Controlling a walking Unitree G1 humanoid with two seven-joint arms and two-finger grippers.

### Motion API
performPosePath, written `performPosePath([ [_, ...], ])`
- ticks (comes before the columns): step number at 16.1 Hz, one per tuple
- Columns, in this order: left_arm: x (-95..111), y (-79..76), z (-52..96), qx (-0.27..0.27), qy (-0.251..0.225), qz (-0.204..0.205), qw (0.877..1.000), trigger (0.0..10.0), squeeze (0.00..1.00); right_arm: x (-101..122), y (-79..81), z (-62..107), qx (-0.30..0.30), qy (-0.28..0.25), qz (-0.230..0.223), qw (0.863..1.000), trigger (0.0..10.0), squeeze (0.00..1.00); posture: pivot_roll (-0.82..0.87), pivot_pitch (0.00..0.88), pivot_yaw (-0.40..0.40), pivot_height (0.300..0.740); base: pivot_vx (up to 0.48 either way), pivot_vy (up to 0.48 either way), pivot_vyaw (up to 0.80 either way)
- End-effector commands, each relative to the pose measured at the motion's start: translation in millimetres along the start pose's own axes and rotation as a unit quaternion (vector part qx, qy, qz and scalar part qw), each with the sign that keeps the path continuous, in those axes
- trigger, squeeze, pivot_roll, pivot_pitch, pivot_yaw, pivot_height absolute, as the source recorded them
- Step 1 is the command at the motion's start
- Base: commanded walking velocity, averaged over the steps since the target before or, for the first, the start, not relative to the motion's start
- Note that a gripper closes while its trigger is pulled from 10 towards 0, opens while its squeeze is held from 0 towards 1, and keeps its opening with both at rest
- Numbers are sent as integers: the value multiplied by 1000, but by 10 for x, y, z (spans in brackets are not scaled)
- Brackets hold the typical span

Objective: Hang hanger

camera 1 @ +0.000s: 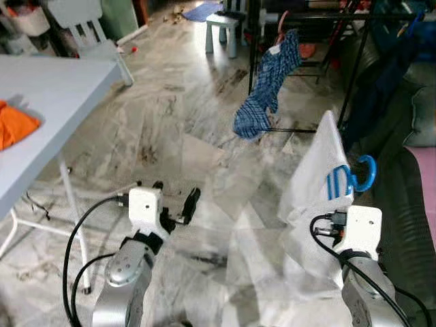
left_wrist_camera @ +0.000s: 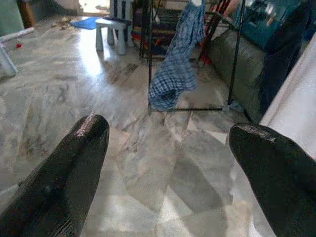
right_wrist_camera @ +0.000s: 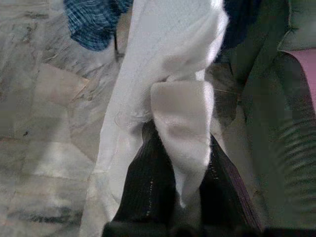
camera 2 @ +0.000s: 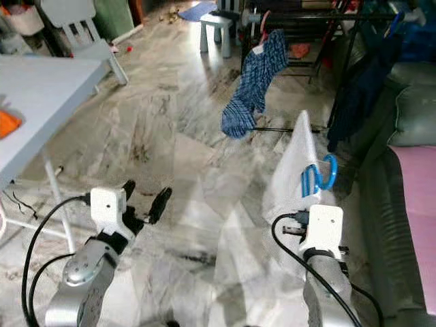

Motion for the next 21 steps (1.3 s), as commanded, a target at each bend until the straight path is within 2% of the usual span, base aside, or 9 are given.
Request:
performPosePath([
  [1, -12, 5, 19, 4, 7, 1, 1000, 10000, 0, 150, -7, -11, -4, -23, -2, 1000, 10000, 0, -87, 114, 57, 740, 326, 0, 0],
  [2, 9, -31, 29, -1, 6, 1, 1000, 10000, 0, 158, 48, -31, 3, -20, -3, 1000, 10000, 0, -79, 118, 50, 740, 330, 0, 0],
  [5, -63, 20, 67, 16, 14, 11, 1000, 10000, 0, 240, 187, -45, 17, -31, 4, 999, 10000, 0, -103, 120, 56, 740, 328, 0, 0],
  [8, -67, -148, -16, -14, 17, 8, 1000, 10000, 0, 242, 122, -48, 5, -32, 2, 999, 10000, 0, -106, 114, 63, 740, 324, 0, 0],
  [10, -55, -156, -36, -16, 19, 7, 1000, 10000, 0, 242, 124, -56, 4, -32, 3, 999, 10000, 0, -102, 113, 63, 740, 270, 0, 0],
  [13, -150, -46, -19, 21, 38, -6, 999, 10000, 0, 277, 164, -67, 6, -35, 5, 999, 10000, 0, -102, 114, 60, 740, 0, 0, 0],
  [16, -163, -108, -40, 10, 41, 1, 999, 10000, 0, 276, 160, -70, 5, -36, 10, 999, 10000, 0, -104, 115, 58, 740, 0, 0, 0],
  [19, -216, -137, -42, -9, 63, -23, 998, 10000, 0, 292, 135, -93, 4, -38, 13, 999, 10000, 0, -95, 110, 32, 740, 0, 0, 0],
  [21, -259, -295, 27, -106, 91, -95, 986, 10000, 0, 304, 212, -149, 22, -38, 24, 999, 10000, 0, -56, 81, -7, 740, 0, 0, 0],
])
Point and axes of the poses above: a point about 5 cm out from each wrist's last joint towards the gripper, its own z axis pointing back from the gripper into the wrist, its own x axis along the axis of the wrist's last joint, y = z × x, the point moved 6 cm from there along -z, pointing out of the wrist towards the gripper, and after that the axes turned 11 degrees about z, right-handed, at the moved point
